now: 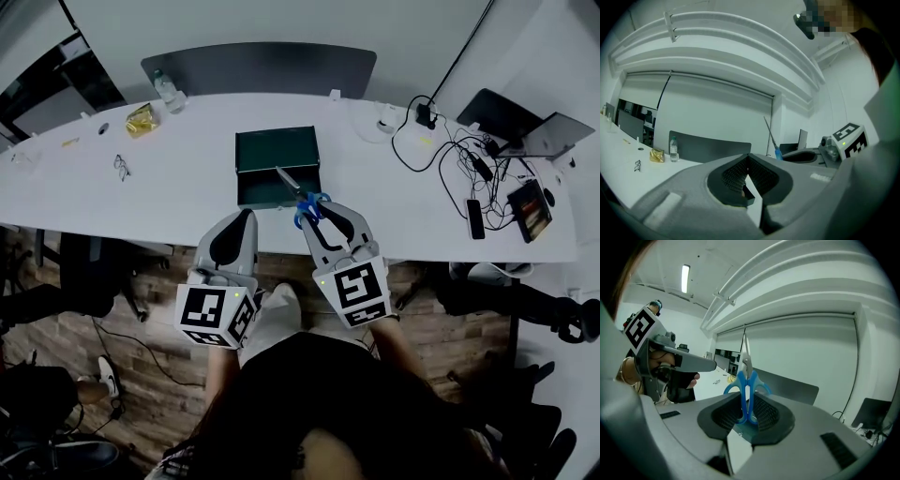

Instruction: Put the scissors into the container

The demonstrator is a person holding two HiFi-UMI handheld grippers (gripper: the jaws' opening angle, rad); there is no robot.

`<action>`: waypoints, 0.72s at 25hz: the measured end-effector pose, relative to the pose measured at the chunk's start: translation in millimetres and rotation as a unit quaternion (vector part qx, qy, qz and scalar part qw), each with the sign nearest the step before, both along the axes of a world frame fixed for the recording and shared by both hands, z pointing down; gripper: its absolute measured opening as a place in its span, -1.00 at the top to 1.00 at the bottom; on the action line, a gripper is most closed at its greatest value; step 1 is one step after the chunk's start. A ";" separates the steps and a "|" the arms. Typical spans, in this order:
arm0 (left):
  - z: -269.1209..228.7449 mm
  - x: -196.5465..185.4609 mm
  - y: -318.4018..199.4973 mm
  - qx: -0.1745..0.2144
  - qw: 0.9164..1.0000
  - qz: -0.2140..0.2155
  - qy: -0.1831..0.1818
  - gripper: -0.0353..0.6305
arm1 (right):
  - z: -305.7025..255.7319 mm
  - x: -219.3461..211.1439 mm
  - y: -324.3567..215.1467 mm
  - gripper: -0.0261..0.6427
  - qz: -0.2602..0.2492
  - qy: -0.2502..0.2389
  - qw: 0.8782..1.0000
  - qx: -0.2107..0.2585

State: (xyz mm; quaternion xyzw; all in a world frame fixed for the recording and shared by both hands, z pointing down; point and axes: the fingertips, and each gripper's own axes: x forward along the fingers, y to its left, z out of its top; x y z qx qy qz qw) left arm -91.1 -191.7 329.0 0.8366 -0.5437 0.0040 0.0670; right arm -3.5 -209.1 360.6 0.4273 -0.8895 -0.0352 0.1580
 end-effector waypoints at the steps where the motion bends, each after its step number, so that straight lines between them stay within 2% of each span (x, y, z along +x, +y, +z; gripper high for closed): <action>1: 1.3 -2.6 -5.1 -0.001 1.000 0.000 0.000 0.86 | 2.4 -3.0 -5.2 0.66 -0.001 0.008 1.000 0.001; 18: 22.4 -57.7 -80.1 -0.019 1.000 -0.014 0.018 0.86 | 66.4 -50.3 -95.7 0.66 -0.066 0.134 0.988 -0.025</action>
